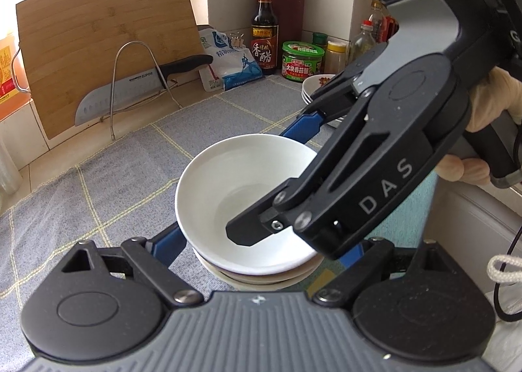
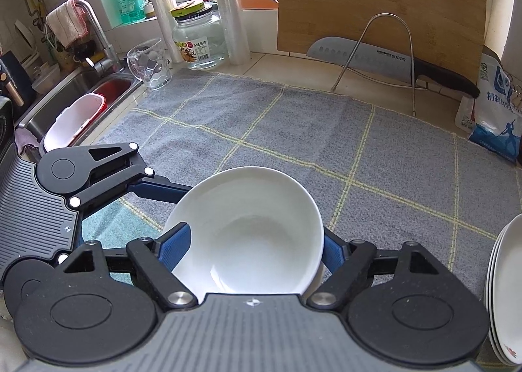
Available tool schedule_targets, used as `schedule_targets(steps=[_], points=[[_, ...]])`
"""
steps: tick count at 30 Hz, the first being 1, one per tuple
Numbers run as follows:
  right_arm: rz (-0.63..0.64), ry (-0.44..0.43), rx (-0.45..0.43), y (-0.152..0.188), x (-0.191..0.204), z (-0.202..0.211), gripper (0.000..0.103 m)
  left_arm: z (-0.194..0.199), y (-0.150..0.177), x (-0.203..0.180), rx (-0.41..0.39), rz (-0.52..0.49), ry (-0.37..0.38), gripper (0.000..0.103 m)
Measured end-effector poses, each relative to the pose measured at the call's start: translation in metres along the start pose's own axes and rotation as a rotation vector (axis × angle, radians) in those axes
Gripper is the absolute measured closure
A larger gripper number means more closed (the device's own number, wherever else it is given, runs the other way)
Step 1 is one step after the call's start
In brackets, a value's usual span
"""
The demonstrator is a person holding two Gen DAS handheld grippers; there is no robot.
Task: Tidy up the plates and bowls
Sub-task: 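Lower the pink-flower bowl onto the bowl stack and open the right gripper, then withdraw the right gripper from the bowl stack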
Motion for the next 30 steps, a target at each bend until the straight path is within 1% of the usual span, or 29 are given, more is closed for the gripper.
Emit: schedule_targets(steps=[2, 4, 5, 7, 10, 12, 16, 20, 22, 24, 27, 30], points=[[0.007, -0.003, -0.001, 0.000, 0.001, 0.000, 0.012, 0.000, 0.001, 0.000, 0.004, -0.003, 0.001, 0.010], [0.017, -0.005, -0.004, 0.001, 0.003, 0.000, 0.003, 0.000, 0.002, 0.001, 0.005, 0.004, 0.007, 0.009], [0.028, 0.018, -0.021, 0.000, 0.002, 0.002, 0.000, 0.001, 0.002, 0.001, 0.000, 0.004, 0.007, 0.009], [0.053, 0.051, -0.035, -0.001, 0.000, 0.004, 0.000, 0.003, 0.001, 0.002, -0.004, 0.005, 0.007, 0.009], [0.044, 0.052, -0.045, -0.003, -0.005, 0.008, 0.000, 0.005, 0.003, 0.001, -0.006, 0.007, 0.011, 0.009], [0.057, 0.068, -0.053, -0.003, -0.007, 0.011, 0.000, 0.007, 0.004, 0.001, -0.010, 0.000, 0.014, 0.009], [0.122, 0.120, -0.090, -0.003, -0.006, 0.021, 0.000, 0.013, 0.006, 0.002, -0.019, -0.006, 0.029, 0.009], [0.205, 0.169, -0.110, -0.001, -0.002, 0.030, 0.000, 0.021, 0.004, 0.007, -0.041, -0.004, 0.047, 0.005], [0.238, 0.170, -0.113, 0.002, 0.000, 0.033, 0.000, 0.024, 0.004, 0.011, -0.046, 0.004, 0.057, 0.004], [0.247, 0.182, -0.108, 0.005, 0.001, 0.035, 0.000, 0.025, 0.006, 0.016, -0.034, 0.019, 0.064, 0.003], [0.241, 0.190, -0.099, 0.010, 0.001, 0.037, 0.000, 0.024, 0.010, 0.021, -0.016, 0.032, 0.066, 0.003], [0.223, 0.181, -0.098, 0.014, 0.002, 0.040, 0.000, 0.027, 0.014, 0.021, -0.021, 0.021, 0.070, 0.003]])
Point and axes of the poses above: each gripper's, at about its wrist camera, not at the fingertips, and z roughly against the way its jaws point, x to its left, y to its underside, the point moved 8 cm from there along -z, roughly the way its jaws point, and after that the axes turned 11 degrees about y, right-handed, at the moved point
